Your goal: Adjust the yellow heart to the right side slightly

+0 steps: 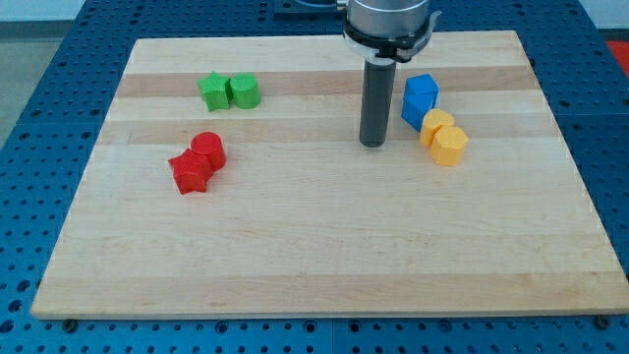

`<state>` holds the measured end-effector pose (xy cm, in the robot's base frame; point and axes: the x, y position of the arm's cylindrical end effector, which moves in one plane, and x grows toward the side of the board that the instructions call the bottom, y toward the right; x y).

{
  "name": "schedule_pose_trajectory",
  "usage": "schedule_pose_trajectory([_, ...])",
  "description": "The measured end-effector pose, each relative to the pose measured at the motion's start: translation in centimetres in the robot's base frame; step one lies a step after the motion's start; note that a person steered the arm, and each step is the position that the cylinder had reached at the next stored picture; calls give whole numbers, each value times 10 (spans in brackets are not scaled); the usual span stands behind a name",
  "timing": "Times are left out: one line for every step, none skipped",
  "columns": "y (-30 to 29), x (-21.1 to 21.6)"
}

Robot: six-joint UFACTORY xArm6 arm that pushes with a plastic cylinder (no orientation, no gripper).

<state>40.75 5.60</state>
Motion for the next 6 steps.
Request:
schedule_pose_trajectory([1,0])
schedule_pose_trajectory([2,0])
schedule_pose_trajectory([12,0])
schedule_pose_trajectory([25,-2])
schedule_pose_trajectory([30,-2])
schedule_pose_trajectory([53,-2])
